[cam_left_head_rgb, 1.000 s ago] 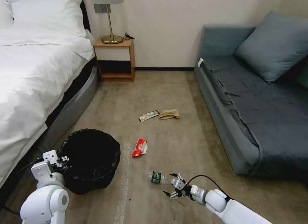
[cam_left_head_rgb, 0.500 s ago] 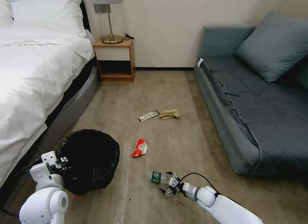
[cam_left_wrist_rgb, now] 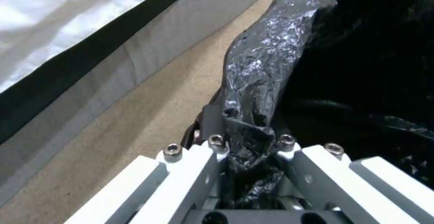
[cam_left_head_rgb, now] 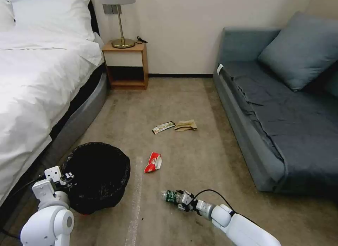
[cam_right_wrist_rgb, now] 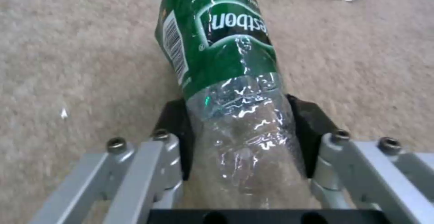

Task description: Pick up the trash bin, then pick up the garbage on the floor and place it into the trash bin.

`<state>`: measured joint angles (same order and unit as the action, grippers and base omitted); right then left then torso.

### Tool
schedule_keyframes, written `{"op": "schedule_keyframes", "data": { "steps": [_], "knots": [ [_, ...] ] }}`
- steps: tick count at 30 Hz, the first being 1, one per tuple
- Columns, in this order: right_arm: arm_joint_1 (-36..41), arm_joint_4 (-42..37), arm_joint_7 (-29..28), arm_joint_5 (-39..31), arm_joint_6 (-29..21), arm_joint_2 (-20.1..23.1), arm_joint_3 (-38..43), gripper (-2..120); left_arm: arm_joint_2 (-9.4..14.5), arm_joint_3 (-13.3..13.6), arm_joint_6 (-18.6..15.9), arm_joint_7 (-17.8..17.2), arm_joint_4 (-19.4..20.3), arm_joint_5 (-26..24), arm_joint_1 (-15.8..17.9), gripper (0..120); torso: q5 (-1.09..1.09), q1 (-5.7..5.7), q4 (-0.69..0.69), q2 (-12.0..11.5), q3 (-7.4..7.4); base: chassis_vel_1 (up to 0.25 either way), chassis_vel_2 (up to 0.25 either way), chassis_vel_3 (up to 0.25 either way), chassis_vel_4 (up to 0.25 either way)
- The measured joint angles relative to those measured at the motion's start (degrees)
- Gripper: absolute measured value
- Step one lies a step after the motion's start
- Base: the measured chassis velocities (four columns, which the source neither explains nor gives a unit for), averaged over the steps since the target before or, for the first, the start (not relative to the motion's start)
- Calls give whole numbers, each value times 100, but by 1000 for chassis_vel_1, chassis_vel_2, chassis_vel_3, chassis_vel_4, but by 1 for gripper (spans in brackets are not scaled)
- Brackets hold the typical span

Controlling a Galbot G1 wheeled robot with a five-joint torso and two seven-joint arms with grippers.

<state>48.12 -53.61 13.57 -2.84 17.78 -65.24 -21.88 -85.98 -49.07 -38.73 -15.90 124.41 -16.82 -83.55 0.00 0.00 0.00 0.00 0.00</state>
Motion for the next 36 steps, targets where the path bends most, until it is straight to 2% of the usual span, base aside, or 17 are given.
{"op": "schedule_keyframes", "data": {
  "steps": [4, 8, 9, 13, 14, 17, 20, 24, 25, 27, 29, 30, 32, 36],
  "knots": [
    [83, -273, -51, -141, -7, 212, 150, 30, 14, 6, 0, 1, -48, 0, 15, 4, -1, 0, 0, 0, 0, 0, 0, 0, 0],
    [170, -1300, -160, -563, -118, 691, 604, 25, 41, 34, 0, 2, -103, 20, 30, 4, -2, 0, 1, 0, 0, 0, 0, 0, 0],
    [170, -1300, -160, -563, -118, 691, 604, 25, 41, 34, 0, 2, -103, 20, 30, 4, -2, 0, 1, 0, 0, 0, 0, 0, 0],
    [114, -3199, -426, -1533, -695, 1189, 932, 25, 28, 109, -2, 2, -143, 84, 39, 4, 0, 0, 2, 0, 0, 0, 0, 0, 0],
    [114, -3199, -426, -1533, -695, 1189, 932, 25, 28, 109, -2, 2, -143, 84, 39, 4, 0, 0, 2, 0, 0, 0, 0, 0, 0],
    [-253, -4520, -843, -2187, -1139, 1284, 699, 25, -18, 233, 6, 1, -159, 168, 35, 4, 3, 0, -1, 1, 1, 0, 0, 0, 0],
    [-610, -4971, -1196, -2476, -1358, 1202, 236, 25, -60, 323, 7, 1, -156, 213, 31, 4, 0, 0, -1, 0, 0, 0, 0, 0, 0],
    [-1284, -5063, -1757, -2809, -1540, 750, -932, 25, -146, 492, 8, 2, -108, 316, 5, 4, -1, 0, 0, 0, 0, 0, 0, 0, 0],
    [-1284, -5063, -1757, -2809, -1540, 750, -932, 25, -146, 492, 8, 2, -108, 316, 5, 4, -1, 0, 0, 0, 0, 0, 0, 0, 0],
    [-1556, -4729, -1924, -2827, -1543, 330, -1439, 25, -187, 530, 9, 4, -62, 352, -19, 4, 2, 0, 0, 0, 0, 0, 0, 0, 0],
    [-1608, -4608, -1968, -2824, -1535, 202, -1561, 25, -194, 535, 9, 6, -48, 356, -25, 4, 1, 0, -1, 0, 0, 0, 0, 0, 0],
    [-1726, -4291, -2083, -2806, -1487, -113, -1832, 25, -214, 543, 10, 3, -15, 363, -39, 4, 1, 0, -2, 0, 0, 0, 0, 0, 0],
    [-1839, -3956, -2245, -2811, -1467, -433, -2131, 25, -237, 547, 10, 2, 27, 365, -56, 4, 2, 0, -3, 0, 0, 0, 0, 0, 0],
    [-1905, -3655, -2357, -2815, -1508, -595, -2477, 25, -255, 543, 11, 3, 94, 366, -76, 4, 2, 0, -1, 0, 0, 0, 0, 0, 0]
  ]
}}
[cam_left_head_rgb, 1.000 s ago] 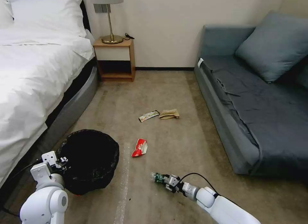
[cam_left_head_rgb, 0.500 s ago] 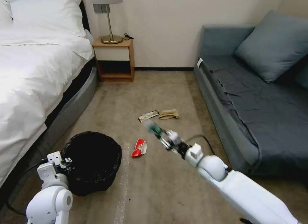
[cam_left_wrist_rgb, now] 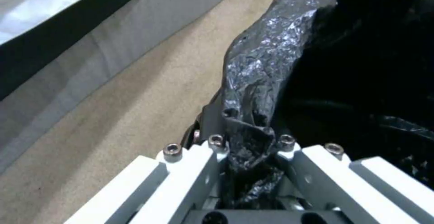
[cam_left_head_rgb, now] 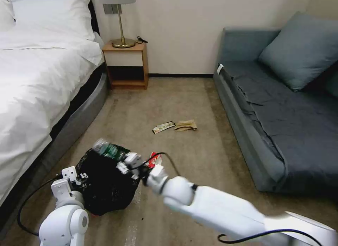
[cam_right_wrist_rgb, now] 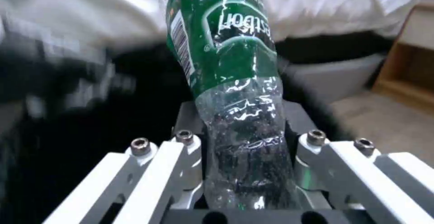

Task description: Pick up the trash bin, then pick up the garbage on the floor and place it into the trash bin.

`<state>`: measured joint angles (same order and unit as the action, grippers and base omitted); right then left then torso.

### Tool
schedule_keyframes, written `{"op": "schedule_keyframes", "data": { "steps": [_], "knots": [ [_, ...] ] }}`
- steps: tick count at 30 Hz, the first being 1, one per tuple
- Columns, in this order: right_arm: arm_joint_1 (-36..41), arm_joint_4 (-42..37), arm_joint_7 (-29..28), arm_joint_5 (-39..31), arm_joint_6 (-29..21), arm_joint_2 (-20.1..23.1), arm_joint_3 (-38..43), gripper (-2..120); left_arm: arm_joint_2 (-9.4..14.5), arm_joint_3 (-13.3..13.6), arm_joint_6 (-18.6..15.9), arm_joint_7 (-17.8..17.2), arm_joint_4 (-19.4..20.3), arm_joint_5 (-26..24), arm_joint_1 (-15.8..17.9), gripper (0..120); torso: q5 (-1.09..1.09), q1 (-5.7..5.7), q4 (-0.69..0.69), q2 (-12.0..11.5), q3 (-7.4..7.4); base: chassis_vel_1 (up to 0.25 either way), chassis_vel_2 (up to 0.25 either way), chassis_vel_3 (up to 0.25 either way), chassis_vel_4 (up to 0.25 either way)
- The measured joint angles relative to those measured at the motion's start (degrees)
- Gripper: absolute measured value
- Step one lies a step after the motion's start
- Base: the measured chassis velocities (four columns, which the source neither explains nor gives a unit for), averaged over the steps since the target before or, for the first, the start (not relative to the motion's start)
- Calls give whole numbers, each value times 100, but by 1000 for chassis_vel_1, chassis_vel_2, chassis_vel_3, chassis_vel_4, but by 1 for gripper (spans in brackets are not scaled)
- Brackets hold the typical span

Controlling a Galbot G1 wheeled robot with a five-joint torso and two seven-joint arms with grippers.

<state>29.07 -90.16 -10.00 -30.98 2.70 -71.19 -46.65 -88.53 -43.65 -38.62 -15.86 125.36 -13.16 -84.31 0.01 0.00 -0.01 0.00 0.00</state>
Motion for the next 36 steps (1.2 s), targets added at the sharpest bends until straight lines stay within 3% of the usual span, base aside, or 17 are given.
{"op": "schedule_keyframes", "data": {
  "steps": [4, 22, 24, 28, 32, 33, 36],
  "knots": [
    [-7, 15, -14, 3, -38, 83, -123, 26, -5, -9, 2, 4, 16, 0, -3, 4, 0, 0, 2, 0, 0, 0, 0, 0, 0],
    [36, -207, -156, -53, -101, 53, 4, 95, -19, 8, 13, 15, 61, 9, -24, 4, -1, 0, 1, 0, 0, 0, 0, 0, 0],
    [36, -241, -174, -57, -103, 52, 45, 98, -13, 7, 13, 17, 59, 7, -23, 4, -1, 0, 1, 0, 0, 0, 0, 0, 0],
    [39, -520, -261, -77, -146, 128, 644, 100, 16, -12, 18, 23, 7, -14, 1, 4, -3, 0, -1, 0, 0, 0, 0, 0, 0],
    [311, -1326, -368, -79, -364, 1041, 2117, 100, 73, -52, 22, 24, -27, -50, 44, 4, -1, 0, 1, 0, 0, 0, 0, 0, 0],
    [311, -1326, -368, -79, -364, 1041, 2117, 100, 73, -52, 22, 24, -27, -50, 44, 4, -1, 0, 1, 0, 0, 0, 0, 0, 0],
    [1125, -2117, -423, -5, -465, 1712, 3473, 100, 104, -78, 26, 51, -60, -79, 75, 4, -4, 0, 6, 0, 0, 0, 0, 0, 0]
  ]
}}
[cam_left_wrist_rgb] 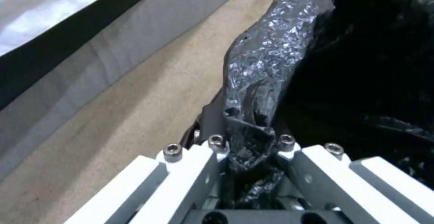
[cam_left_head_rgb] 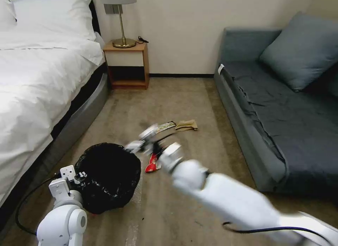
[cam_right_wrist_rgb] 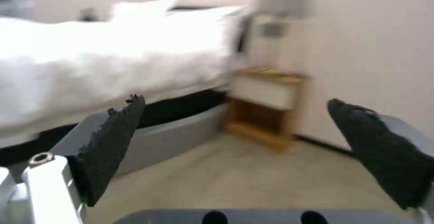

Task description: Pick up the trash bin, then pick up the garbage on the floor and place it into the trash bin.

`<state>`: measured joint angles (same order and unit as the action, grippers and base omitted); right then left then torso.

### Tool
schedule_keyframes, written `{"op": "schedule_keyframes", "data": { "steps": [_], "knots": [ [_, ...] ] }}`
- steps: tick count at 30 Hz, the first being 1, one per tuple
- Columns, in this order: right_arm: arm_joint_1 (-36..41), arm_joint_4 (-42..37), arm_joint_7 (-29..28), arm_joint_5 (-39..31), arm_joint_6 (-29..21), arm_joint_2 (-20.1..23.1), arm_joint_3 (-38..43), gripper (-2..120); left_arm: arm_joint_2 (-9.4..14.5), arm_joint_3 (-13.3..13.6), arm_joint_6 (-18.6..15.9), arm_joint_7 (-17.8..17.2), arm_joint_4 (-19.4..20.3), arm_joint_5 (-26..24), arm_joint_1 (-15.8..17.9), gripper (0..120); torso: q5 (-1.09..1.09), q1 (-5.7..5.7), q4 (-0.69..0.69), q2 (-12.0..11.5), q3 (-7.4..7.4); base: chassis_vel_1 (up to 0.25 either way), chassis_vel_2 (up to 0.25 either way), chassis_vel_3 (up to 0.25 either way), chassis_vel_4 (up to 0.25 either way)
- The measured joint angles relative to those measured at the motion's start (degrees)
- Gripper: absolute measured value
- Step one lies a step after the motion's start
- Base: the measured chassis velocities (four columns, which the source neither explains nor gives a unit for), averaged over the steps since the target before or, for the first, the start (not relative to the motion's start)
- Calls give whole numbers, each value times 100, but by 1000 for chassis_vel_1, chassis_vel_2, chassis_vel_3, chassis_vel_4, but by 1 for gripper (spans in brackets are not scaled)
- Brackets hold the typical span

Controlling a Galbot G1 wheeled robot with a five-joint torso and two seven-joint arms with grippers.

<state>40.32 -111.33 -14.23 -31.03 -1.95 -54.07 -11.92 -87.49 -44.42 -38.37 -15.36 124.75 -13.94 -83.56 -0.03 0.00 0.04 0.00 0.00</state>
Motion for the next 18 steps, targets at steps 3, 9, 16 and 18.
{"op": "schedule_keyframes", "data": {
  "steps": [3, 9, 16, 18],
  "knots": [
    [653, -463, -168, 147, 44, 220, 584, 100, 11, -21, 16, -1, -18, -7, 4, 4, 1, 0, 0, 0, 0, 0, 0, 0, 0],
    [2663, -1566, -802, 774, -35, 74, 1831, 100, 64, -122, 60, 5, -59, -31, -5, 4, 1, -1, -4, 0, 1, 0, 0, 0, 0],
    [4134, -1949, -1140, 2179, 42, -671, 1989, 100, 106, -212, 67, 19, -34, -102, 2, 4, 4, -1, -4, 0, 1, 0, 0, 0, 0],
    [4253, -1954, -1157, 2394, 56, -852, 2020, 100, 110, -224, 68, 22, -30, -111, 3, 4, 4, 0, -5, 1, 1, 0, 0, 0, 0]
  ]
}}
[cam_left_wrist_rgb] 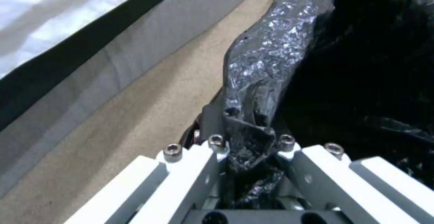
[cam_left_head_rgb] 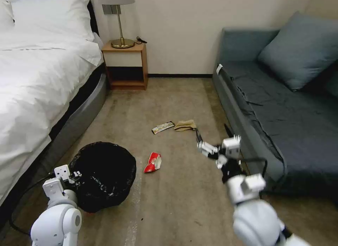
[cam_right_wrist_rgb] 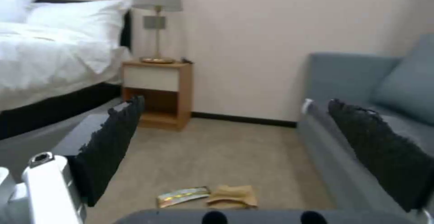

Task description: Pick up the trash bin, then pick up the garbage on the floor and place it into the trash bin.

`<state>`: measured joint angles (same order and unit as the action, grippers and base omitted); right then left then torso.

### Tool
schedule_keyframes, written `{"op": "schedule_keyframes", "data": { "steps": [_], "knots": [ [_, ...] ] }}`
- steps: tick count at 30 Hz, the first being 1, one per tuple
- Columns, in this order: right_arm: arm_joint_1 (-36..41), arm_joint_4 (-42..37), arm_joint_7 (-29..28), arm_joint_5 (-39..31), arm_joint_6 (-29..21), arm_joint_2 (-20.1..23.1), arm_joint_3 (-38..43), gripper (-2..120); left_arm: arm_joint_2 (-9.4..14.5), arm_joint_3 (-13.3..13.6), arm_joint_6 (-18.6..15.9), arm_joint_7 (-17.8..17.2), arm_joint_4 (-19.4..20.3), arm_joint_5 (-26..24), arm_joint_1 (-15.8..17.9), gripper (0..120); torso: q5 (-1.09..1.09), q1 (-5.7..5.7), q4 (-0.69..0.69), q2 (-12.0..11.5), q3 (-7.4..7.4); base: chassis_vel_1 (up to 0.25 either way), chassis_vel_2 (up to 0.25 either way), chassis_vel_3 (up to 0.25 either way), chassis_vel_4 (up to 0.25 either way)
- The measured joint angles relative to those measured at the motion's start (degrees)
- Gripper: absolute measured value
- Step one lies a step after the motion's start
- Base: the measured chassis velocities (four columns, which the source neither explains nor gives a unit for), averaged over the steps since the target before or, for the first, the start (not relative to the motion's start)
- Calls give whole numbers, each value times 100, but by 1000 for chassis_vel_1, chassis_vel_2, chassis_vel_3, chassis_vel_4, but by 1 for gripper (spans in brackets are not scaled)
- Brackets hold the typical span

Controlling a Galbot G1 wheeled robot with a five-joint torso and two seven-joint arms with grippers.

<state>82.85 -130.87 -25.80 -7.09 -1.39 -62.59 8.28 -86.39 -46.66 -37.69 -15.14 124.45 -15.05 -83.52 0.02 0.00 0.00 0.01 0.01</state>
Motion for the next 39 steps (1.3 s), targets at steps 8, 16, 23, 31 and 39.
{"op": "schedule_keyframes", "data": {
  "steps": [8, 16, 23, 31, 39],
  "knots": [
    [236, 120, 80, 511, 109, -660, -37, 100, 40, -77, 16, 12, 38, -57, -24, 4, -1, 0, 0, 0, 0, 0, 0, 0, 0],
    [260, 222, 190, 542, 270, -672, -90, 100, 31, -80, 29, 14, 62, -65, -54, 4, -2, 0, -1, 0, 0, -5, 6, 9, -5],
    [309, 257, 228, 560, 349, -659, -118, 100, 7, -78, 37, 15, 86, -60, -63, 4, -2, 0, 0, 0, 0, -132, 135, 128, -123],
    [296, 319, 241, 568, 373, -633, -165, 100, -5, -120, 44, 19, 106, -62, -69, 4, -2, 0, 0, 0, -1, -222, 211, 220, -206],
    [233, 376, 276, 552, 406, -598, -180, 100, -9, -140, 57, 18, 114, -62, -78, 4, -1, 0, 0, -1, -1, -190, 194, 187, -193]
  ]
}}
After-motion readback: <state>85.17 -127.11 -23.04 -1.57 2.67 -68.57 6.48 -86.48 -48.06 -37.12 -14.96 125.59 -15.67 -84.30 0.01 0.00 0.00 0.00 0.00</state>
